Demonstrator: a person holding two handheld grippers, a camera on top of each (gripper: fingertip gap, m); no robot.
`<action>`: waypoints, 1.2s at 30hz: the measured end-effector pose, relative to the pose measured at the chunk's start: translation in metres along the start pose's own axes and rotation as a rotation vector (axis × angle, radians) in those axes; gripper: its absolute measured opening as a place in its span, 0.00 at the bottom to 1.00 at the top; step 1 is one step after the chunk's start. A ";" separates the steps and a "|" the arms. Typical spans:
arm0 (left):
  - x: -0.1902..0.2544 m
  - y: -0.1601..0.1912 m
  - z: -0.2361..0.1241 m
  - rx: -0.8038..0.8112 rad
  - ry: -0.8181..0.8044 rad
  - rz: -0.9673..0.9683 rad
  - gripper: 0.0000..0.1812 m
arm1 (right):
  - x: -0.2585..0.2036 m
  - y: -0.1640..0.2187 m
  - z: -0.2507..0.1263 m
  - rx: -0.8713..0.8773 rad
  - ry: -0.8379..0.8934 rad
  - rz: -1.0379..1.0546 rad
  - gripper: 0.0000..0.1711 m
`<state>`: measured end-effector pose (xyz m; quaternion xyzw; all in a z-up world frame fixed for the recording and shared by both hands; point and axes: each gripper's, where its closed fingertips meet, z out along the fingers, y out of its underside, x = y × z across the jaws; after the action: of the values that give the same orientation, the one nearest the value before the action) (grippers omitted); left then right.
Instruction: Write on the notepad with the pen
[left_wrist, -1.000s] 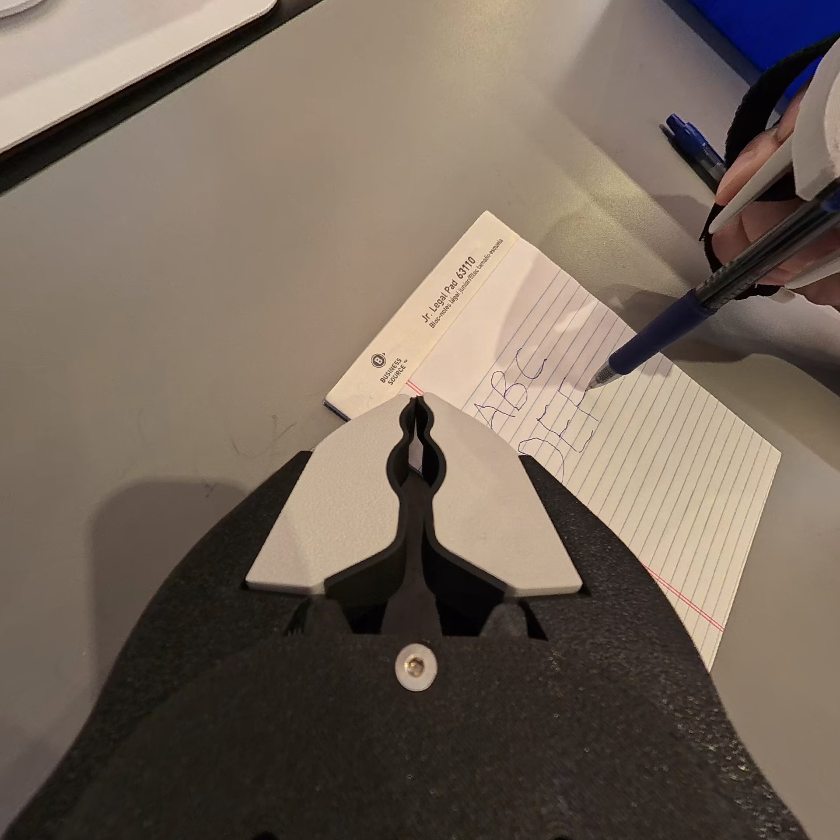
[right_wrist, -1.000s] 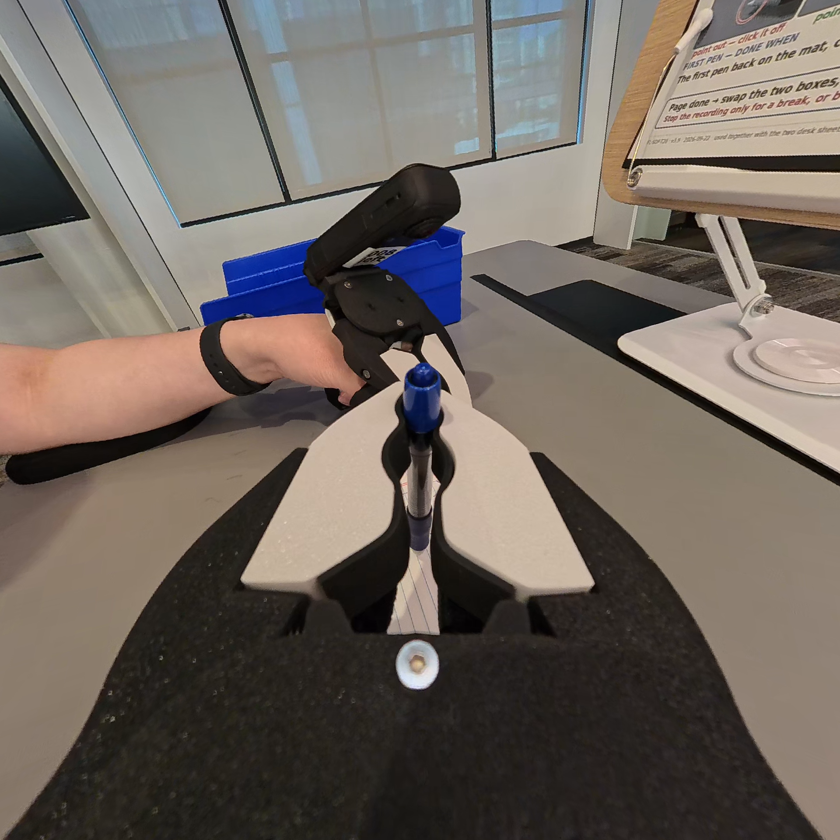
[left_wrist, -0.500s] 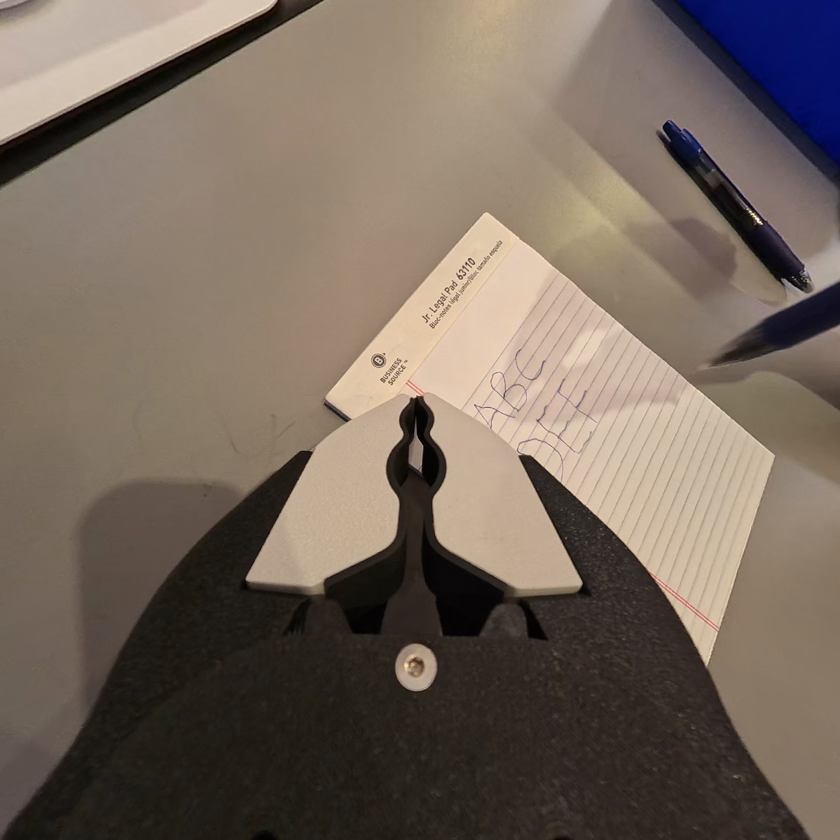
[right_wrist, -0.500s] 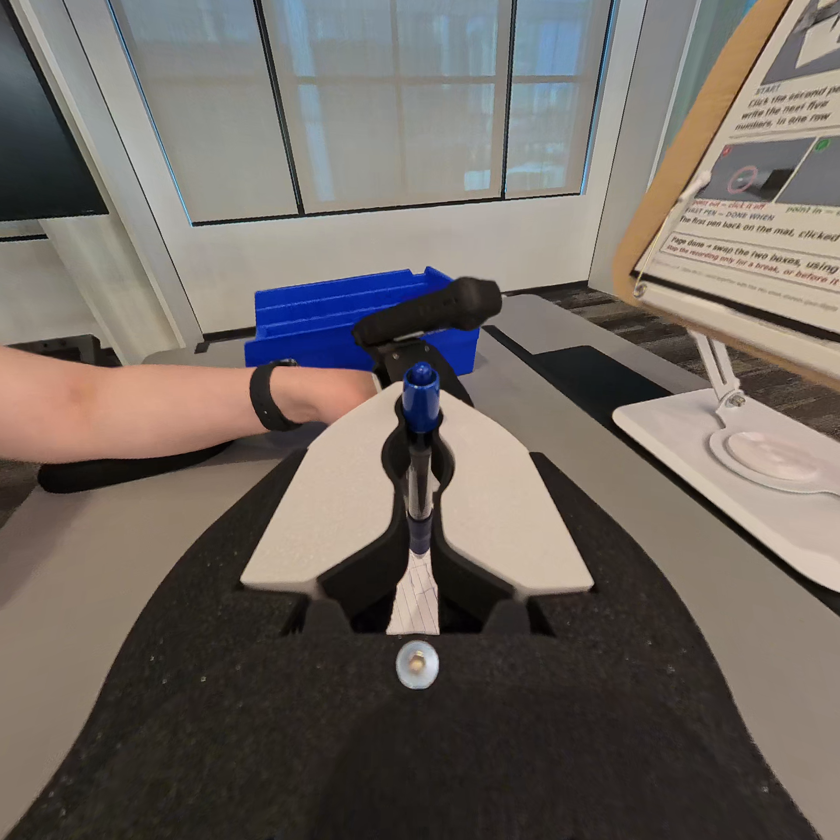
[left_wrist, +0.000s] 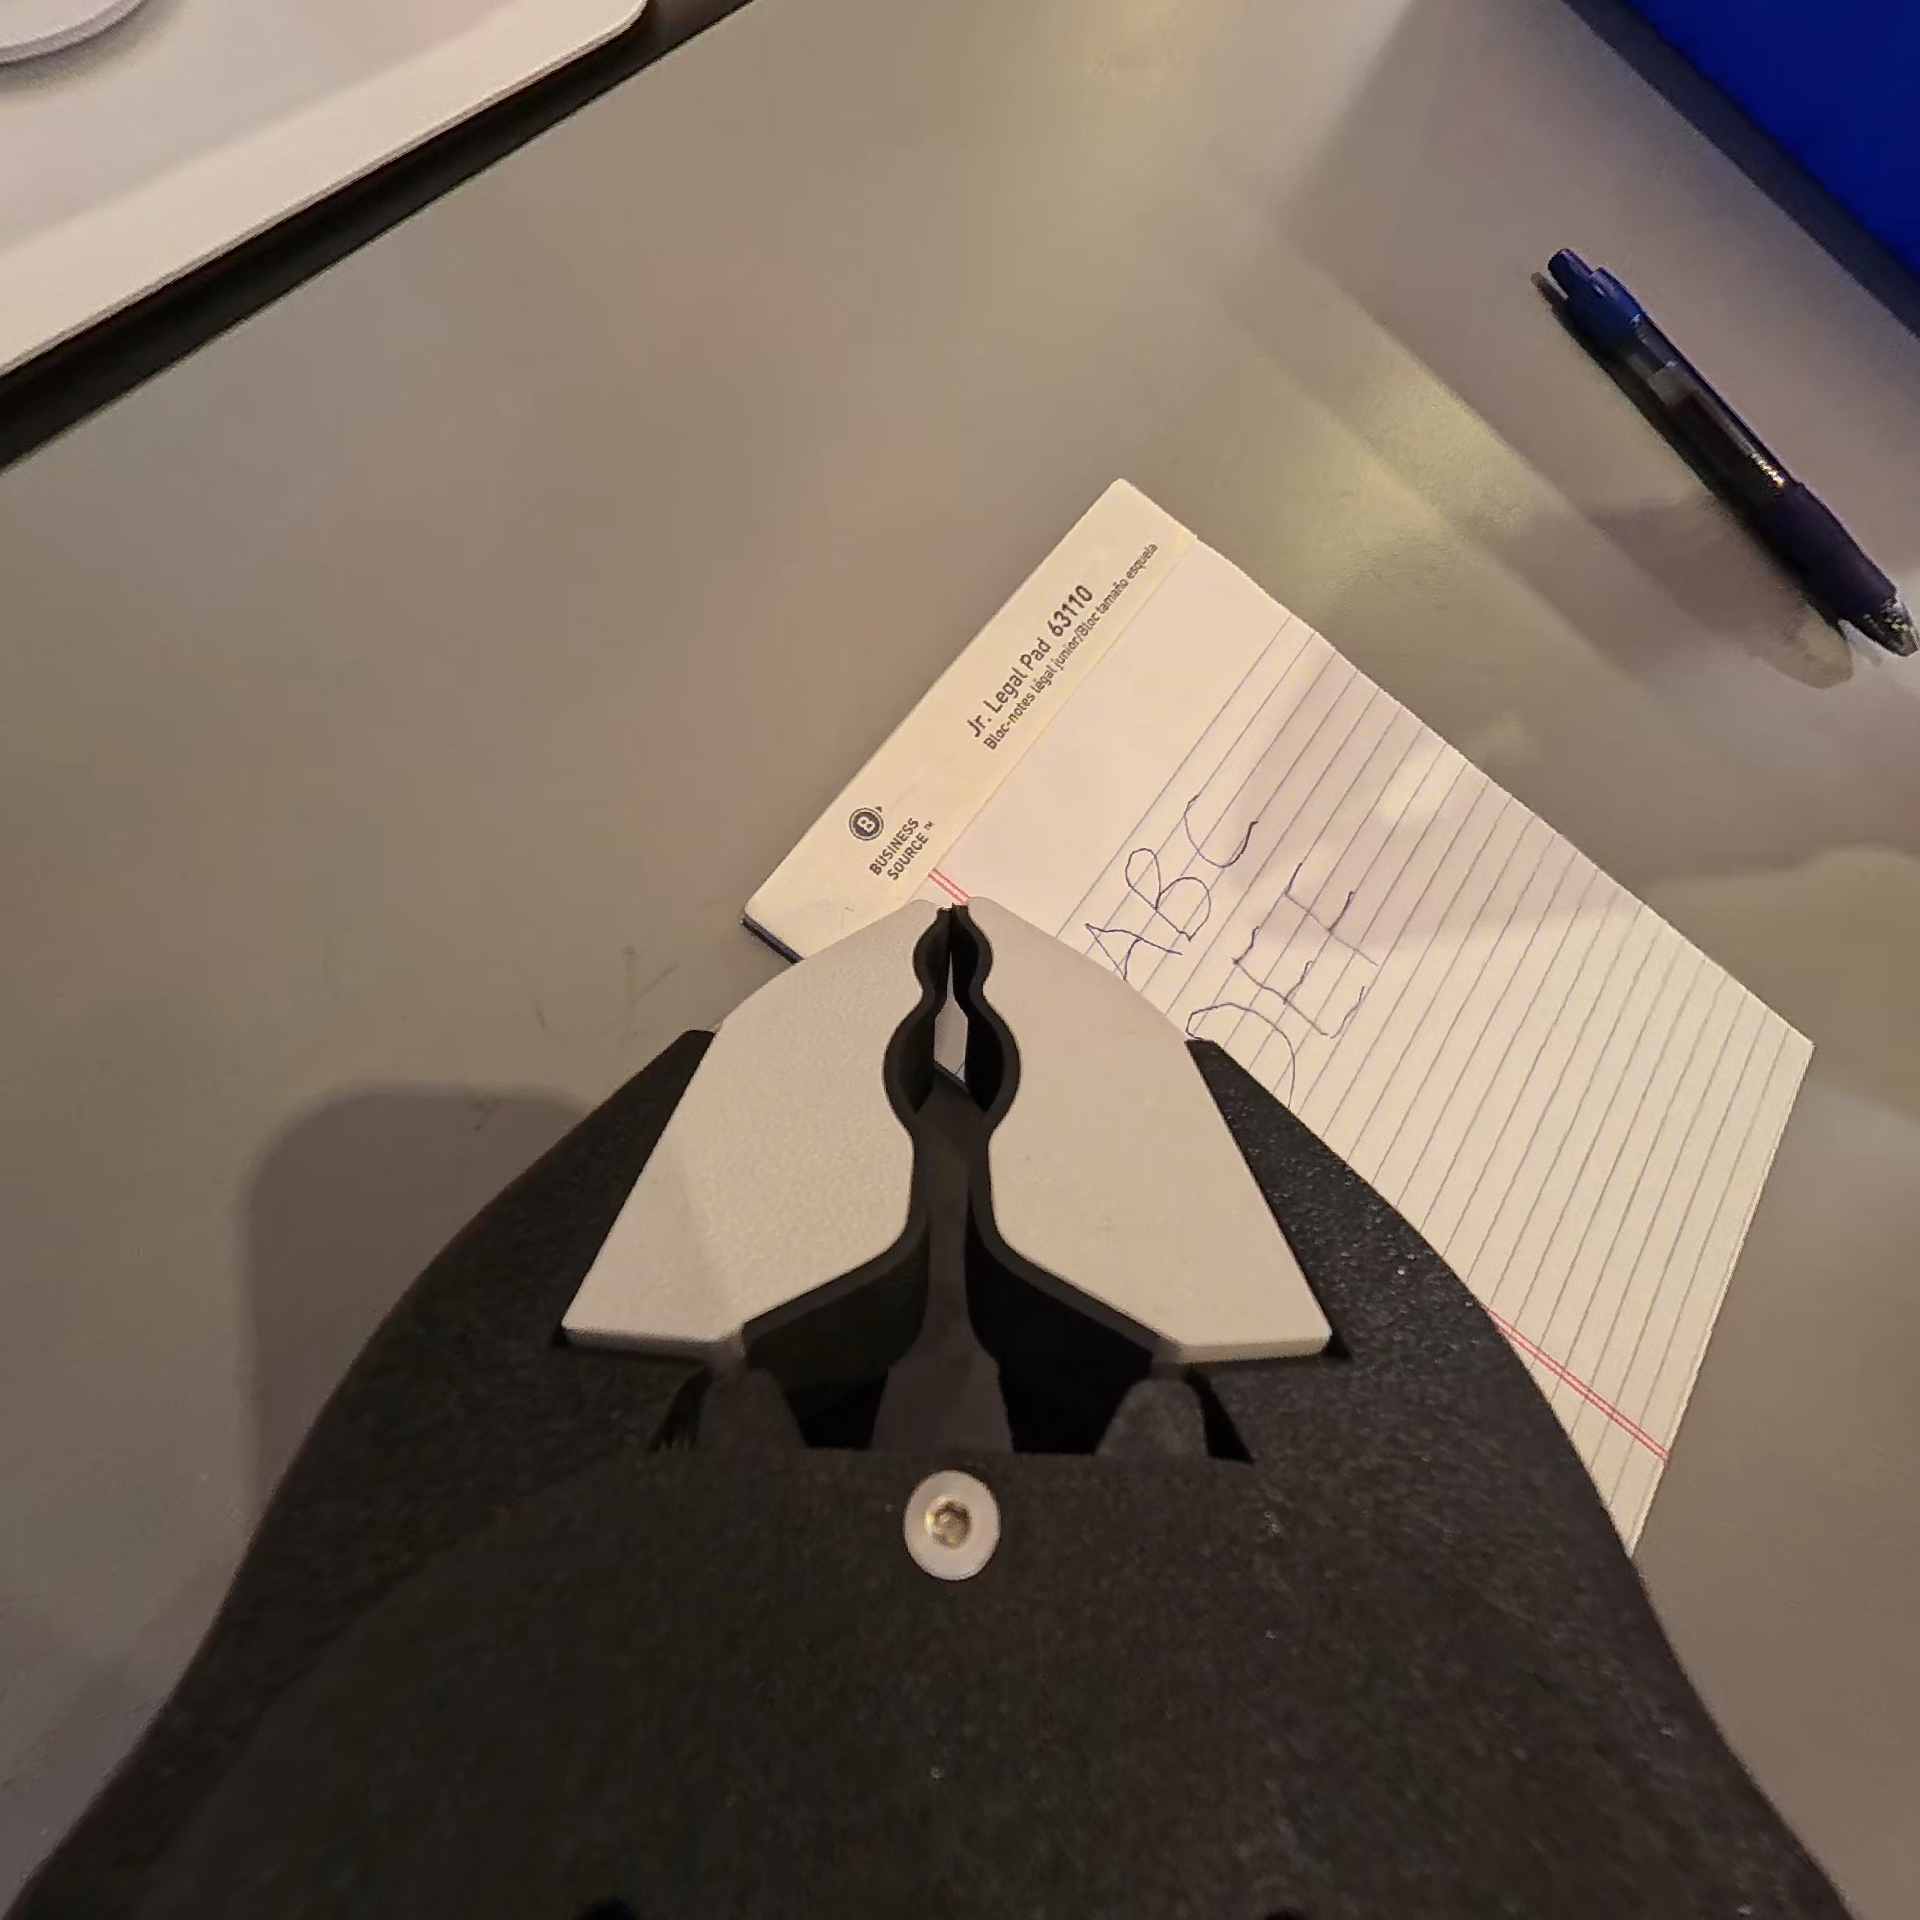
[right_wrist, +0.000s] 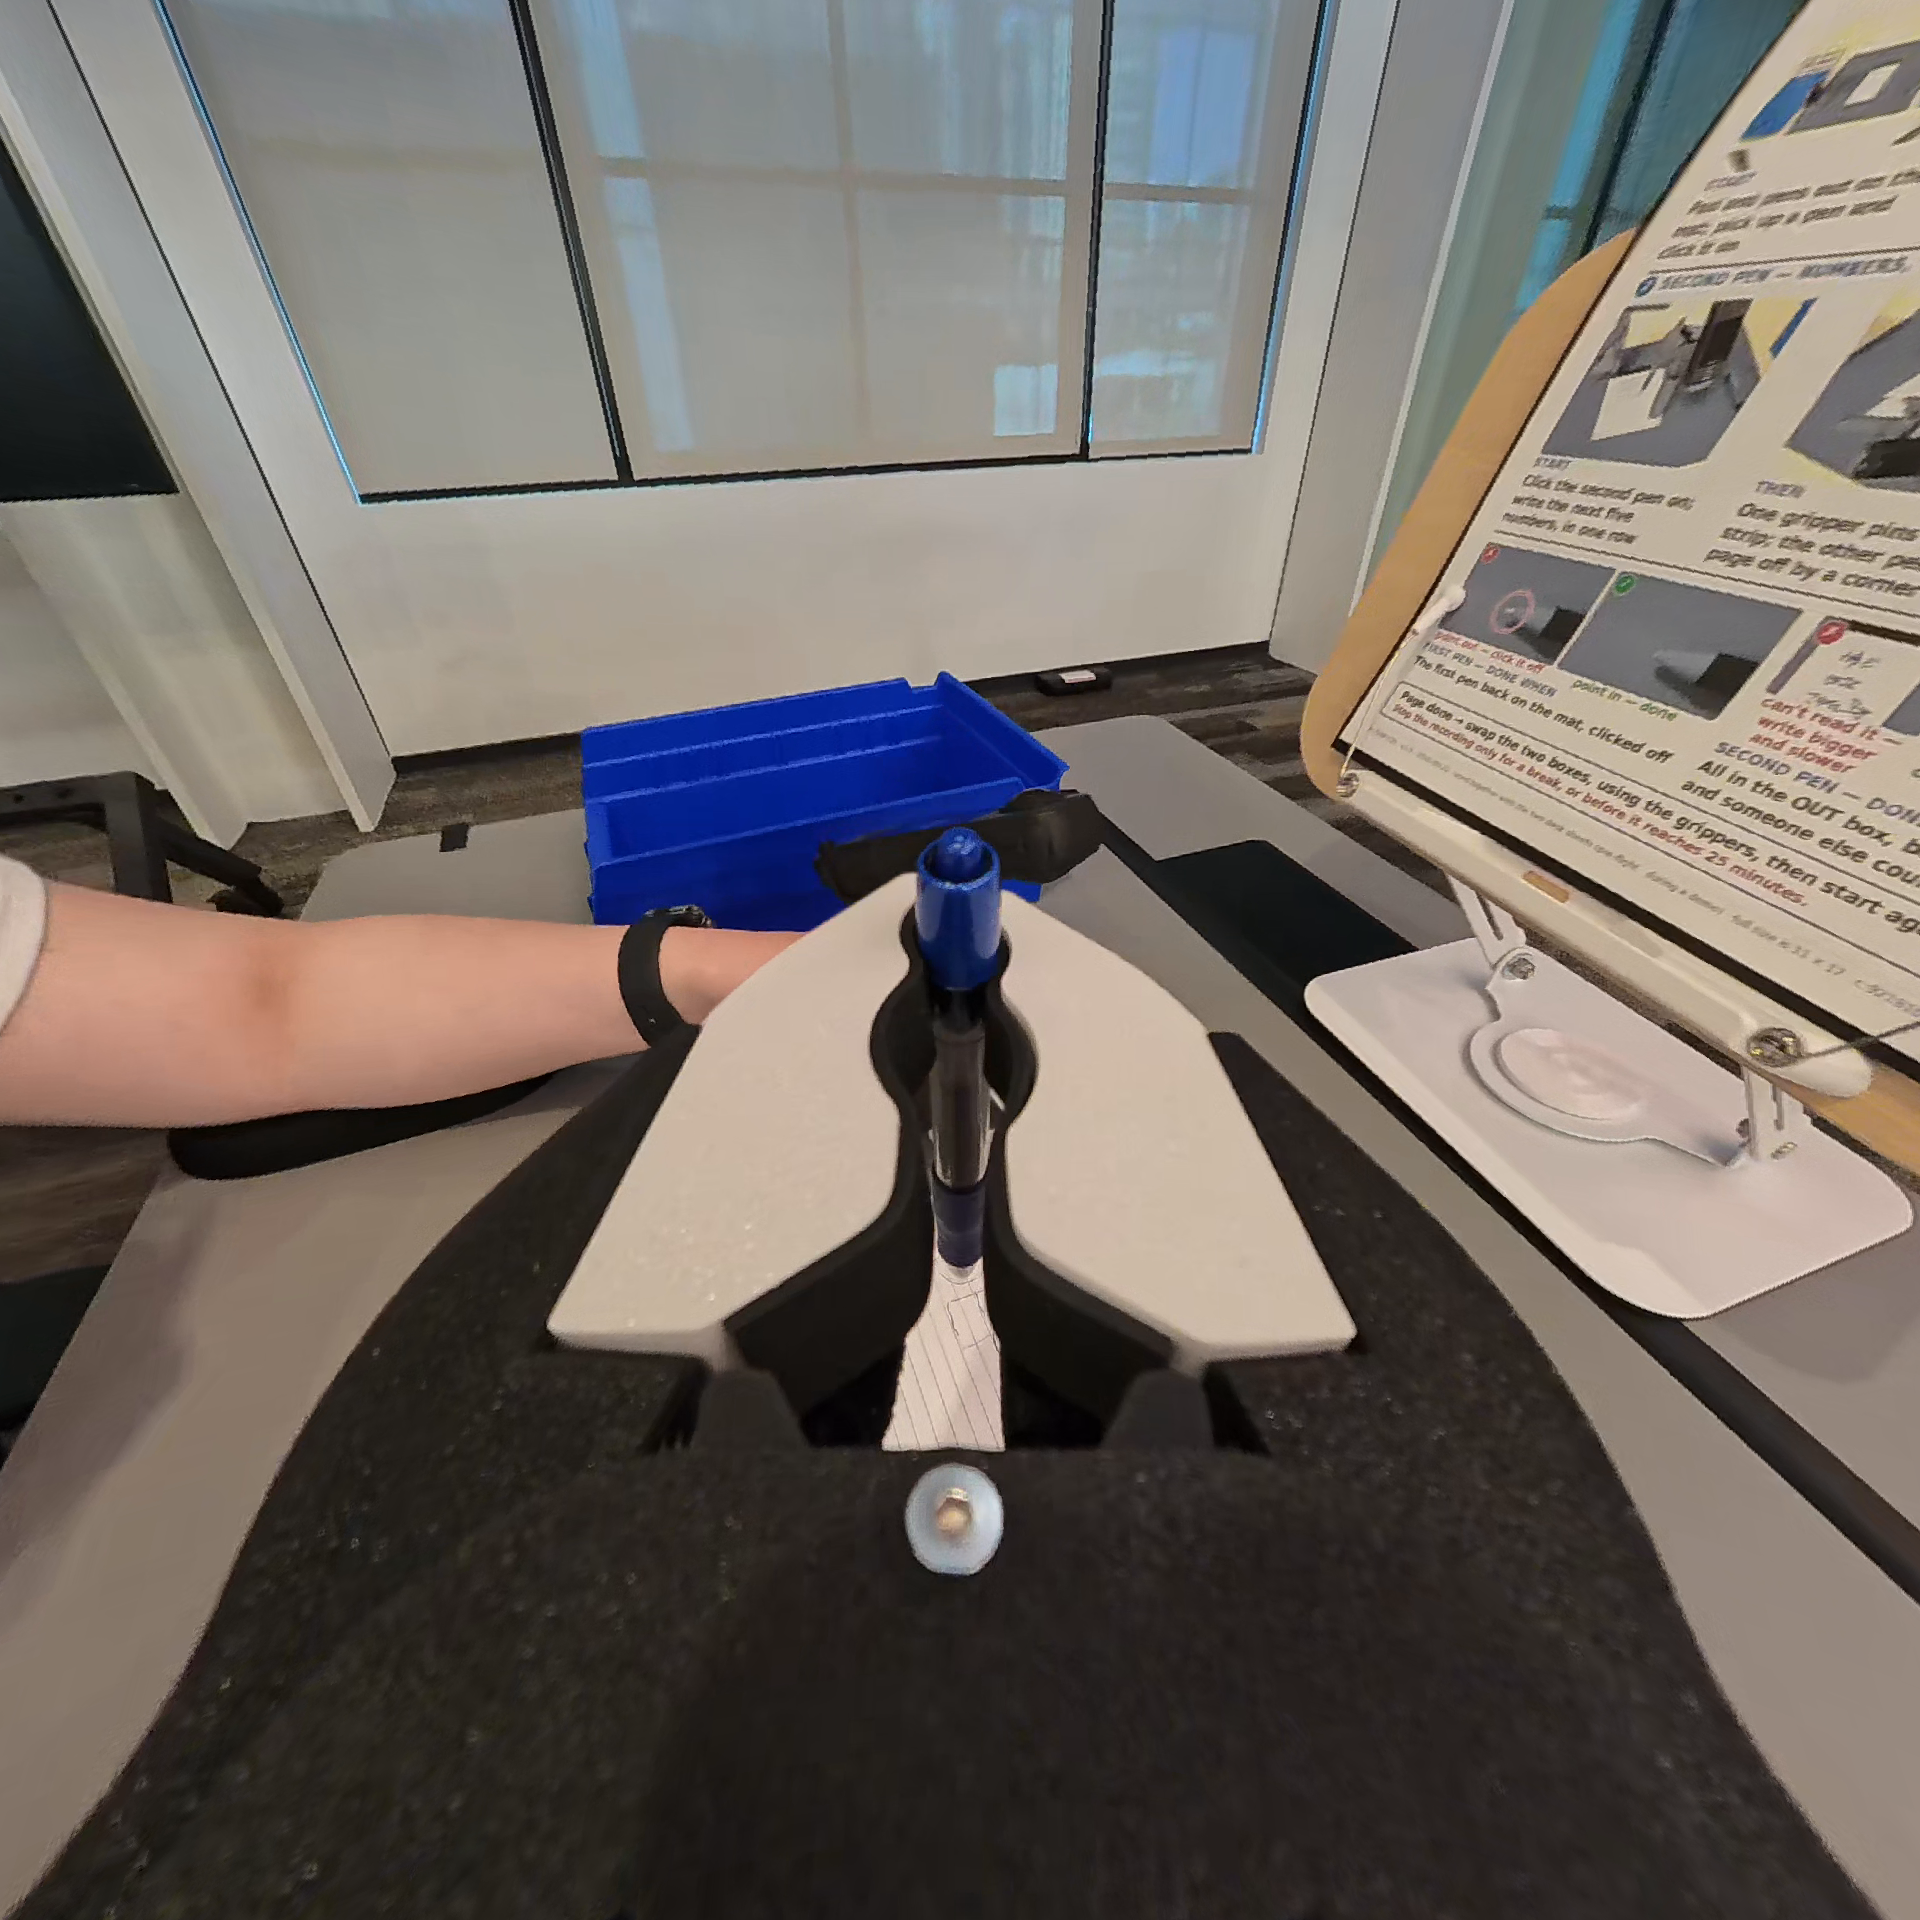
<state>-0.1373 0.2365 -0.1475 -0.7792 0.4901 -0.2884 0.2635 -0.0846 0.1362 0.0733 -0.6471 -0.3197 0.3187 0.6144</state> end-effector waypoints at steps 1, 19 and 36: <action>0.000 0.000 0.000 -0.001 -0.002 0.001 0.00 | 0.002 -0.001 -0.002 0.009 0.003 0.012 0.02; 0.000 0.001 0.000 -0.004 -0.037 0.000 0.00 | 0.030 0.015 -0.011 0.045 0.030 0.121 0.02; 0.000 0.001 -0.001 0.012 -0.028 -0.018 0.00 | 0.027 0.019 -0.008 0.025 0.022 0.115 0.02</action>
<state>-0.1385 0.2358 -0.1472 -0.7858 0.4776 -0.2829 0.2726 -0.0622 0.1526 0.0541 -0.6601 -0.2713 0.3502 0.6066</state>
